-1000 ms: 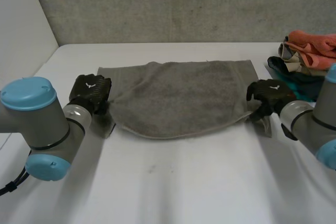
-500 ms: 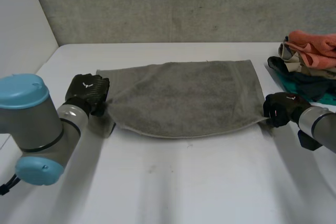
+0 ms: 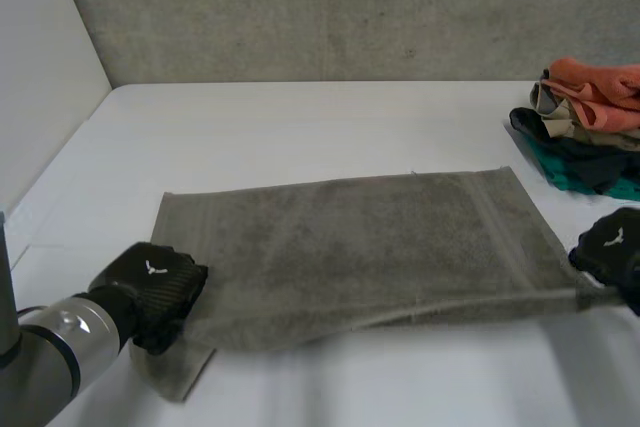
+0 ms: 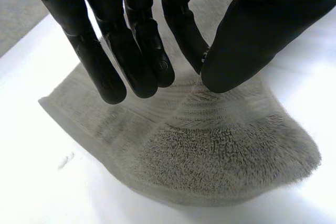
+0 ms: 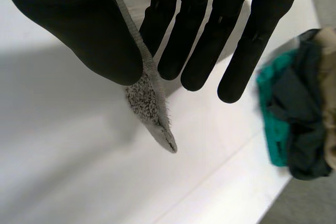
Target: Fold the laundry.
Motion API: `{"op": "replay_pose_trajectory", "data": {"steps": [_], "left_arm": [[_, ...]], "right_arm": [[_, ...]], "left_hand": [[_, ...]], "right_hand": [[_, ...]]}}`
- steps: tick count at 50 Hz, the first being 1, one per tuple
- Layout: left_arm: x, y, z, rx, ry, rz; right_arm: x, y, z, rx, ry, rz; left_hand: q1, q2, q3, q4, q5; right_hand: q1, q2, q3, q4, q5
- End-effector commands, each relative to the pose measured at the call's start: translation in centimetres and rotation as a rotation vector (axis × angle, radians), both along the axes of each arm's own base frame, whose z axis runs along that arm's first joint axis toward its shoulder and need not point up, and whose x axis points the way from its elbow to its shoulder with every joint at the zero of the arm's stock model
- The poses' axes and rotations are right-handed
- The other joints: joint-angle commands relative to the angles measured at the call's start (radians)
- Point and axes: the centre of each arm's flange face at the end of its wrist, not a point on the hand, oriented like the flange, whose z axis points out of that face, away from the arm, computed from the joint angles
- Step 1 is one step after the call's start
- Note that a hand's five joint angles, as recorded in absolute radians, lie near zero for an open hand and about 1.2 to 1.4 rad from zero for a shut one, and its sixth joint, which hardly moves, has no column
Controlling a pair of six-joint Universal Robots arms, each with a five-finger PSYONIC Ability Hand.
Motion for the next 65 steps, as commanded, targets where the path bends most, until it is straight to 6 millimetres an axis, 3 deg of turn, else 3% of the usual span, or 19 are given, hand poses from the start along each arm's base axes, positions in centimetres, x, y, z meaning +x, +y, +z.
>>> {"op": "replay_pose_trajectory", "data": {"steps": [1,7,10,12,14,16,17,18,22,25,28,31,36,40,46,53,56,62,65], "left_arm": [[-1.1,-3.3,-2.4,-0.056,0.003,-0.001],[-2.8,-8.3,-2.6,-0.179,0.037,0.011],[-3.8,-12.1,-0.9,-0.312,0.068,0.039],[-4.4,-13.9,0.8,-0.395,0.087,0.045],[-5.3,-16.7,4.2,-0.547,0.112,0.048],[-5.8,-18.3,6.9,-0.659,0.135,0.052],[-6.3,-19.4,10.1,-0.782,0.177,0.058],[-6.5,-19.9,12.0,-0.857,0.202,0.063],[-6.5,-20.6,17.6,-1.063,0.297,0.115],[-6.1,-20.5,19.6,-1.131,0.358,0.143],[-5.8,-19.8,20.4,-1.126,0.409,0.145],[-5.3,-19.6,18.4,-1.04,0.414,0.149],[-3.8,-19.5,13.3,-0.872,0.358,0.175],[-3.3,-17.9,7.0,-0.667,0.279,0.163],[-2.4,-14.9,0.5,-0.43,0.181,0.147],[-1.5,-12.5,-5.4,-0.168,0.027,0.125],[-1.6,-12.8,-7.0,-0.133,-0.034,0.099],[-2.2,-14.6,-6.2,-0.23,-0.015,0.097],[-2.3,-14.7,-5.8,-0.275,-0.001,0.1]], "right_arm": [[1.4,-2.9,-3.8,-0.004,-0.003,-0.007],[4.1,-8.1,-4.2,-0.18,0.006,-0.018],[5.9,-10.3,-2.6,-0.297,-0.012,0.006],[7.7,-12.6,0.6,-0.471,-0.055,0.03],[8.5,-14.2,3.4,-0.614,-0.104,0.031],[9.3,-15.9,8.0,-0.843,-0.207,0.026],[9.6,-16.3,9.6,-0.922,-0.247,0.029],[9.8,-16.8,12.5,-1.07,-0.325,0.039],[10.0,-16.3,17.2,-1.311,-0.453,0.078],[10.1,-15.8,17.7,-1.33,-0.47,0.086],[10.3,-15.5,16.5,-1.276,-0.47,0.087],[11.3,-14.7,14.7,-1.188,-0.469,0.1],[11.5,-13.4,9.1,-0.935,-0.417,0.099],[10.7,-12.0,4.2,-0.714,-0.376,0.076],[9.5,-8.3,-2.5,-0.368,-0.395,0.028],[7.9,-6.4,-6.1,-0.205,-0.409,0.037],[7.9,-6.1,-6.4,-0.187,-0.417,0.044],[7.9,-5.7,-7.0,-0.163,-0.418,0.042],[7.8,-5.6,-7.1,-0.163,-0.419,0.041]], "left_hand": [[0.251,0.197,0.202,0.196,0.245],[0.251,0.197,0.202,0.196,0.245],[0.251,0.197,0.202,0.196,0.245],[0.251,0.197,0.202,0.196,0.245],[0.251,0.197,0.202,0.196,0.245],[0.251,0.197,0.202,0.196,0.245],[0.251,0.197,0.202,0.196,0.245],[0.251,0.197,0.202,0.196,0.245],[0.251,0.197,0.202,0.196,0.245],[0.251,0.197,0.202,0.196,0.245],[0.251,0.197,0.202,0.196,0.245],[0.251,0.197,0.202,0.196,0.245],[0.251,0.197,0.202,0.196,0.245],[0.251,0.197,0.202,0.196,0.245],[0.251,0.197,0.202,0.196,0.245],[0.251,0.197,0.202,0.196,0.245],[0.251,0.197,0.202,0.196,0.245],[0.251,0.197,0.202,0.196,0.245],[-0.164,-0.217,-0.213,-0.219,-0.169]], "right_hand": [[0.256,0.211,0.206,0.196,0.241],[0.256,0.211,0.206,0.196,0.241],[0.256,0.211,0.206,0.196,0.241],[0.256,0.211,0.206,0.196,0.241],[0.256,0.211,0.206,0.196,0.241],[0.256,0.211,0.206,0.196,0.241],[0.256,0.211,0.206,0.196,0.241],[0.256,0.211,0.206,0.196,0.241],[0.256,0.211,0.206,0.196,0.241],[0.256,0.211,0.206,0.196,0.241],[0.256,0.211,0.206,0.196,0.241],[0.256,0.211,0.206,0.196,0.241],[0.256,0.211,0.206,0.196,0.241],[0.256,0.211,0.206,0.196,0.241],[0.256,0.211,0.206,0.196,0.241],[0.256,0.211,0.206,0.196,0.241],[0.256,0.211,0.206,0.196,0.241],[0.256,0.211,0.206,0.196,0.241],[0.256,0.211,0.206,0.196,0.241]]}}
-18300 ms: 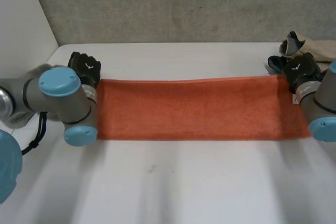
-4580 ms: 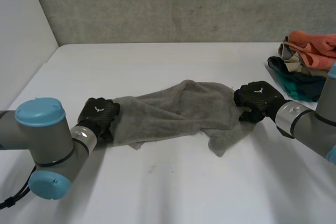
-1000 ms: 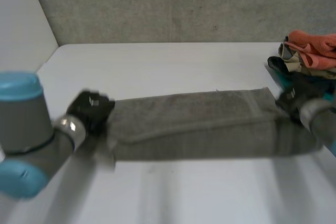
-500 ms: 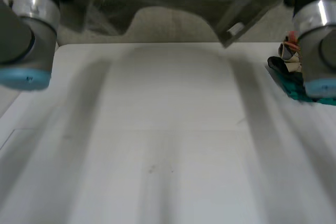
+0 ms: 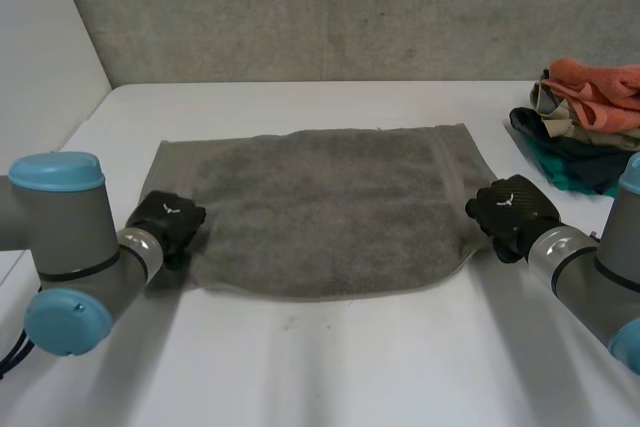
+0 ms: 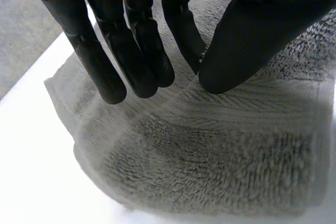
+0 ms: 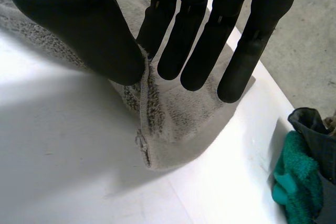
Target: Fold the laundry.
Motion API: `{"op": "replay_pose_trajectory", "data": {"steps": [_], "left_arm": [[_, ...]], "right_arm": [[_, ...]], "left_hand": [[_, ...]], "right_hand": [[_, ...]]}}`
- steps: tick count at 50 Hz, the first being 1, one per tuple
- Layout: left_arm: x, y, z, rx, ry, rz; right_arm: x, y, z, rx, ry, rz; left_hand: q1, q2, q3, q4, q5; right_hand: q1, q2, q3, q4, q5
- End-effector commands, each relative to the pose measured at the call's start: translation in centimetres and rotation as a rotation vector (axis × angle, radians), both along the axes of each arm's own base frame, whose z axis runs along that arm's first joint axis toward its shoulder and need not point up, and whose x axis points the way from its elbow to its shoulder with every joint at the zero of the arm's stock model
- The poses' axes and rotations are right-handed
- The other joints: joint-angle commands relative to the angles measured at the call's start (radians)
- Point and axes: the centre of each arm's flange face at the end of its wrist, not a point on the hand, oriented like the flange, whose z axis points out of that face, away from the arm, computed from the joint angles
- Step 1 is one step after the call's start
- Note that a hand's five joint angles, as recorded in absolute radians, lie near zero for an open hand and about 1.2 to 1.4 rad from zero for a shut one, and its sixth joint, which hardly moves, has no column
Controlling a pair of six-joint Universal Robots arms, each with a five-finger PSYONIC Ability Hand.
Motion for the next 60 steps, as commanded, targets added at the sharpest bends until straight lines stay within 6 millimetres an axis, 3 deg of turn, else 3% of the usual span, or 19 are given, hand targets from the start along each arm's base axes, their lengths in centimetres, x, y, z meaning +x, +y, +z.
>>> {"op": "replay_pose_trajectory", "data": {"steps": [1,7,12,18,20,24,42,48,49,50,54,57,60], "left_arm": [[-0.5,-1.2,1.4,-0.138,0.027,-0.001],[0.1,1.3,3.4,-0.17,0.043,-0.005],[1.1,4.9,4.6,-0.168,0.05,-0.008],[2.2,7.2,4.2,-0.135,0.04,0.003],[2.4,7.7,3.6,-0.111,0.035,0.005],[3.3,7.3,2.8,-0.093,0.027,0.038],[5.0,1.9,-1.5,-0.099,0.031,0.098],[4.8,1.2,-2.0,-0.092,0.036,0.084],[4.8,1.2,-2.1,-0.089,0.036,0.083],[4.8,1.2,-2.2,-0.086,0.035,0.083],[4.8,1.5,-1.3,-0.108,0.039,0.084],[4.9,2.3,2.0,-0.182,0.063,0.091],[5.0,3.3,3.3,-0.191,0.062,0.09]], "right_arm": [[0.0,0.2,-0.4,0.005,-0.001,0.003],[0.0,0.5,-0.9,0.0,-0.001,0.004],[-0.1,0.6,-1.0,0.005,0.0,0.004],[0.0,0.7,-1.1,0.008,0.001,0.005],[0.0,0.8,-1.1,0.009,0.001,0.007],[-0.1,0.8,-1.2,0.014,0.002,0.005],[-0.1,1.1,-1.5,0.024,0.003,0.007],[-0.2,1.1,-1.5,0.024,0.004,0.005],[-0.2,1.1,-1.5,0.024,0.004,0.004],[-0.2,1.1,-1.5,0.024,0.005,0.003],[-0.3,1.1,-1.4,0.023,0.01,-0.005],[-0.4,1.1,-1.1,0.021,0.014,-0.015],[-0.5,1.3,0.1,0.003,0.022,-0.016]], "left_hand": [[-0.302,-0.356,-0.352,-0.36,-0.318],[-0.333,-0.387,-0.383,-0.391,-0.348],[-0.324,-0.378,-0.374,-0.382,-0.34],[-0.33,-0.384,-0.38,-0.388,-0.346],[-0.423,-0.477,-0.473,-0.481,-0.439],[-0.621,-0.675,-0.67,-0.679,-0.636],[-0.474,-0.528,-0.524,-0.532,-0.49],[-0.272,-0.326,-0.322,-0.33,-0.287],[-0.164,-0.218,-0.213,-0.222,-0.179],[0.172,0.118,0.122,0.114,0.156],[0.251,0.197,0.201,0.193,0.235],[0.251,0.197,0.201,0.193,0.235],[0.251,0.197,0.201,0.193,0.235]], "right_hand": [[0.256,0.211,0.203,0.196,0.235],[0.256,0.211,0.203,0.196,0.235],[0.256,0.211,0.203,0.196,0.235],[0.256,0.211,0.203,0.196,0.235],[0.256,0.211,0.203,0.196,0.235],[0.256,0.211,0.203,0.196,0.235],[0.256,0.211,0.203,0.196,0.235],[0.256,0.211,0.203,0.196,0.235],[0.256,0.211,0.203,0.196,0.235],[0.256,0.211,0.203,0.196,0.235],[0.256,0.211,0.203,0.196,0.235],[0.256,0.211,0.203,0.196,0.235],[0.256,0.211,0.203,0.196,0.235]]}}
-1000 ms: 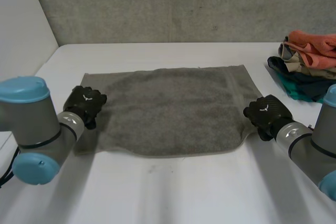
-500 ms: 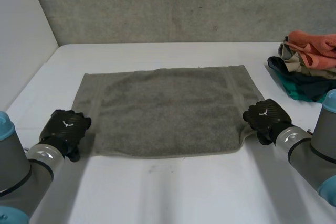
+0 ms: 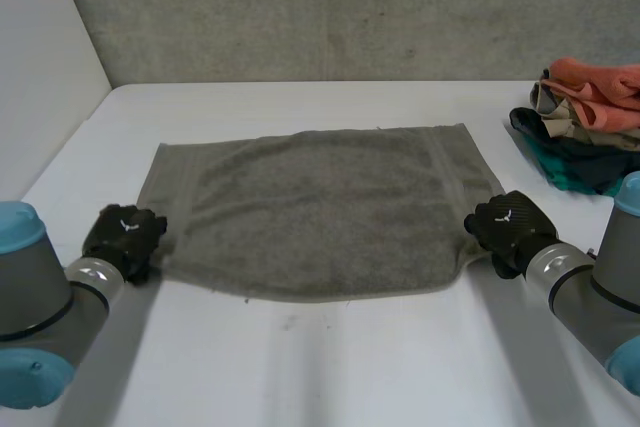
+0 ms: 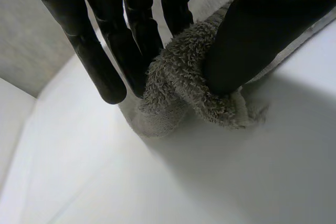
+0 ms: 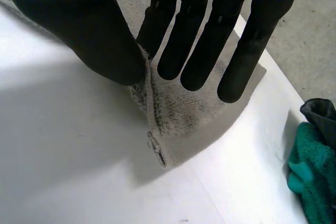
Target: Fold the laundry.
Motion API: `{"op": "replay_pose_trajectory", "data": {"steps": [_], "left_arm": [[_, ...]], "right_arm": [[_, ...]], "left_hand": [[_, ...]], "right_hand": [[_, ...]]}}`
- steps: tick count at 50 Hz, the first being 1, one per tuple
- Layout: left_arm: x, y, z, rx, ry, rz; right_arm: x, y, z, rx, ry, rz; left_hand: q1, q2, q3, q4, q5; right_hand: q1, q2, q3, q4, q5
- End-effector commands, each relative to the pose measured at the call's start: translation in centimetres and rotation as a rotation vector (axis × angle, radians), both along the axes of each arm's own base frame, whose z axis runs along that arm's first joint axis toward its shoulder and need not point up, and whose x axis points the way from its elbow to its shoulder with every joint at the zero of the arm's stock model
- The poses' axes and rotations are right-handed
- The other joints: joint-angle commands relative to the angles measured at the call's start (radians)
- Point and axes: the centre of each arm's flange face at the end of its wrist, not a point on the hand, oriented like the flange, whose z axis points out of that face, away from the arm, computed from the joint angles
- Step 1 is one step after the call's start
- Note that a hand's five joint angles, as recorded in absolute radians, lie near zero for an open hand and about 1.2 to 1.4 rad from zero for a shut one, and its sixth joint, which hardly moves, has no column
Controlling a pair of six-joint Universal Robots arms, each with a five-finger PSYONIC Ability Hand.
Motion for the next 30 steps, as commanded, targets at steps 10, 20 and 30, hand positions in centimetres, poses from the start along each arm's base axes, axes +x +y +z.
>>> {"op": "replay_pose_trajectory", "data": {"steps": [10,20,30], "left_arm": [[1.2,8.5,6.5,0.17,-0.061,-0.02],[1.2,10.2,5.5,0.259,-0.148,-0.08],[0.6,4.5,4.5,0.085,-0.09,-0.014]], "right_arm": [[-3.8,4.0,5.0,0.197,0.178,-0.052],[-6.3,5.3,5.2,0.261,0.399,0.008],[-1.6,-1.0,4.9,-0.073,0.309,0.042]], "left_hand": [[0.263,0.202,0.215,0.2,0.253],[0.263,0.202,0.215,0.2,0.253],[0.263,0.202,0.215,0.2,0.253]], "right_hand": [[0.256,0.211,0.203,0.196,0.235],[0.256,0.211,0.203,0.196,0.235],[0.256,0.211,0.203,0.196,0.235]]}}
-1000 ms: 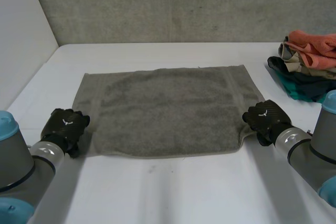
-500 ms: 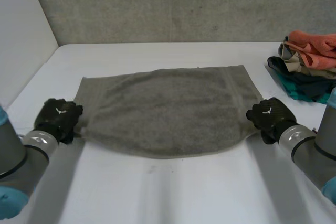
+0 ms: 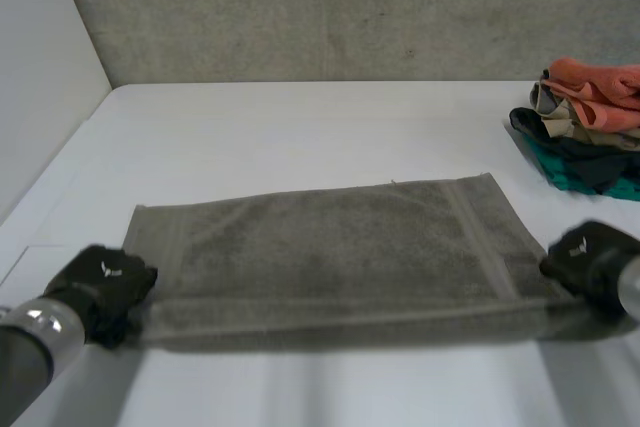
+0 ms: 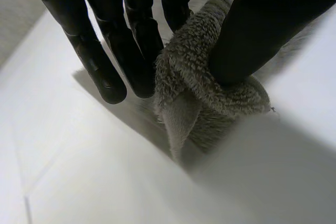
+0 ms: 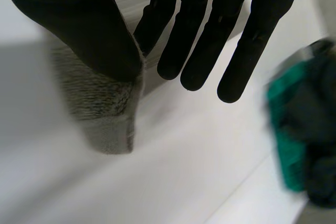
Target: Fold the laundry.
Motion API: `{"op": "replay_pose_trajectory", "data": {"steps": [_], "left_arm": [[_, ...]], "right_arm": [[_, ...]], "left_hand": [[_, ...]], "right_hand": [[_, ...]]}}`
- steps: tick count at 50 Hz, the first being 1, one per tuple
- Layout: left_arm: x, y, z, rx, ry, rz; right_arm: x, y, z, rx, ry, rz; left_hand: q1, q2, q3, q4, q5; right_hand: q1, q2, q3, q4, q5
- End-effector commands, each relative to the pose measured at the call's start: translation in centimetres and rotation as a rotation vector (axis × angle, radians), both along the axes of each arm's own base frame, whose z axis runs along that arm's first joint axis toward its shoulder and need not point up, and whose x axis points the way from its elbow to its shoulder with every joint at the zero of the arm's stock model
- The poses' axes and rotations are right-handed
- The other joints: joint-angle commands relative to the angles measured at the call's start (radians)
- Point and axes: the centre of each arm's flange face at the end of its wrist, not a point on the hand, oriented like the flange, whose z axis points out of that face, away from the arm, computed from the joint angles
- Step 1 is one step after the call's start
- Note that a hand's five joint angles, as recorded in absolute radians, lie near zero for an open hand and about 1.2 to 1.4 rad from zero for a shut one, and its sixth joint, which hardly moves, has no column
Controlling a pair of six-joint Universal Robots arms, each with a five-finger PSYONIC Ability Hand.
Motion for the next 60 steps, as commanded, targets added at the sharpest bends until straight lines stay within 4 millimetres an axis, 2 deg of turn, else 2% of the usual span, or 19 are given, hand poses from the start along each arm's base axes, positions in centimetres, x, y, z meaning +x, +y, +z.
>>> {"op": "replay_pose_trajectory", "data": {"steps": [1,6,7,11,15,21,22,23,24,25,26,28,29,32,34,41,46,50,60], "left_arm": [[-0.3,-4.7,-0.6,-0.135,0.085,0.08],[-0.4,-7.2,-1.0,-0.2,0.149,0.148],[-0.4,-7.7,-1.0,-0.214,0.151,0.158],[-0.4,-9.4,-1.7,-0.256,0.139,0.206],[-1.0,-10.2,-2.7,-0.259,0.121,0.226],[-2.2,-10.4,-4.2,-0.238,0.112,0.215],[-2.3,-10.6,-4.0,-0.247,0.114,0.216],[-2.4,-10.7,-3.9,-0.256,0.117,0.217],[-2.4,-11.0,-3.6,-0.276,0.121,0.224],[-2.4,-11.2,-3.4,-0.289,0.123,0.229],[-2.4,-11.3,-3.1,-0.301,0.127,0.234],[-2.3,-11.5,-2.3,-0.339,0.141,0.248],[-2.3,-11.6,-1.7,-0.359,0.152,0.254],[-2.2,-10.9,1.1,-0.421,0.205,0.254],[-2.1,-10.2,1.8,-0.432,0.222,0.251],[-2.9,-7.2,2.0,-0.389,0.259,0.124],[-3.2,-6.1,0.6,-0.313,0.271,0.031],[-3.2,-6.5,-0.9,-0.267,0.264,0.025],[-2.8,-11.3,-4.7,-0.242,0.192,0.042]], "right_arm": [[4.7,-4.3,-0.3,-0.224,-0.076,0.103],[6.8,-7.1,-1.0,-0.34,-0.103,0.148],[7.2,-8.4,-1.3,-0.384,-0.11,0.151],[8.1,-11.1,-2.3,-0.468,-0.128,0.16],[9.2,-13.1,-3.3,-0.534,-0.148,0.177],[10.6,-14.9,-5.2,-0.584,-0.187,0.224],[10.9,-15.2,-5.8,-0.589,-0.204,0.228],[11.0,-15.3,-6.2,-0.59,-0.212,0.227],[11.2,-15.3,-6.4,-0.592,-0.223,0.225],[11.3,-15.4,-6.5,-0.596,-0.232,0.222],[11.4,-15.6,-6.4,-0.608,-0.254,0.209],[11.3,-15.8,-6.2,-0.616,-0.279,0.187],[11.2,-15.8,-5.9,-0.617,-0.294,0.174],[10.9,-15.4,-4.3,-0.604,-0.364,0.128],[10.2,-14.7,-3.2,-0.568,-0.399,0.097],[8.7,-11.4,-1.5,-0.408,-0.452,0.04],[6.9,-8.8,-2.4,-0.255,-0.447,0.014],[6.6,-7.2,-3.2,-0.188,-0.445,0.032],[6.0,-5.2,-5.2,-0.097,-0.442,0.019]], "left_hand": [[0.263,0.199,0.211,0.197,0.253],[0.263,0.199,0.211,0.197,0.253],[0.263,0.199,0.211,0.197,0.253],[0.263,0.199,0.211,0.197,0.253],[0.263,0.199,0.211,0.197,0.253],[0.263,0.199,0.211,0.197,0.253],[0.263,0.199,0.211,0.197,0.253],[0.231,0.168,0.179,0.165,0.222],[-0.252,-0.315,-0.303,-0.318,-0.261],[-0.48,-0.544,-0.532,-0.546,-0.49],[-0.657,-0.721,-0.709,-0.723,-0.667],[-0.869,-0.933,-0.921,-0.935,-0.879],[-0.888,-0.951,-0.939,-0.954,-0.897],[-0.908,-0.972,-0.96,-0.974,-0.918],[-0.911,-0.975,-0.963,-0.977,-0.921],[-0.908,-0.972,-0.96,-0.974,-0.918],[-0.894,-0.957,-0.945,-0.96,-0.903],[-0.885,-0.948,-0.936,-0.951,-0.894],[-0.824,-0.887,-0.875,-0.89,-0.833]], "right_hand": [[0.256,0.211,0.203,0.196,0.235],[0.256,0.211,0.203,0.196,0.235],[0.256,0.211,0.203,0.196,0.235],[0.256,0.211,0.203,0.196,0.235],[0.256,0.211,0.203,0.196,0.235],[0.256,0.211,0.203,0.196,0.235],[0.179,0.134,0.125,0.118,0.157],[-0.168,-0.213,-0.221,-0.229,-0.189],[-0.514,-0.559,-0.568,-0.575,-0.536],[-0.817,-0.862,-0.871,-0.878,-0.839],[-0.966,-1.011,-1.019,-1.026,-0.987],[-0.966,-1.011,-1.019,-1.026,-0.987],[-0.966,-1.011,-1.019,-1.026,-0.987],[-0.966,-1.011,-1.019,-1.026,-0.987],[-0.966,-1.011,-1.019,-1.026,-0.987],[-0.966,-1.011,-1.019,-1.026,-0.987],[-0.966,-1.011,-1.019,-1.026,-0.987],[-0.966,-1.011,-1.019,-1.026,-0.987],[-0.966,-1.011,-1.019,-1.026,-0.987]]}}
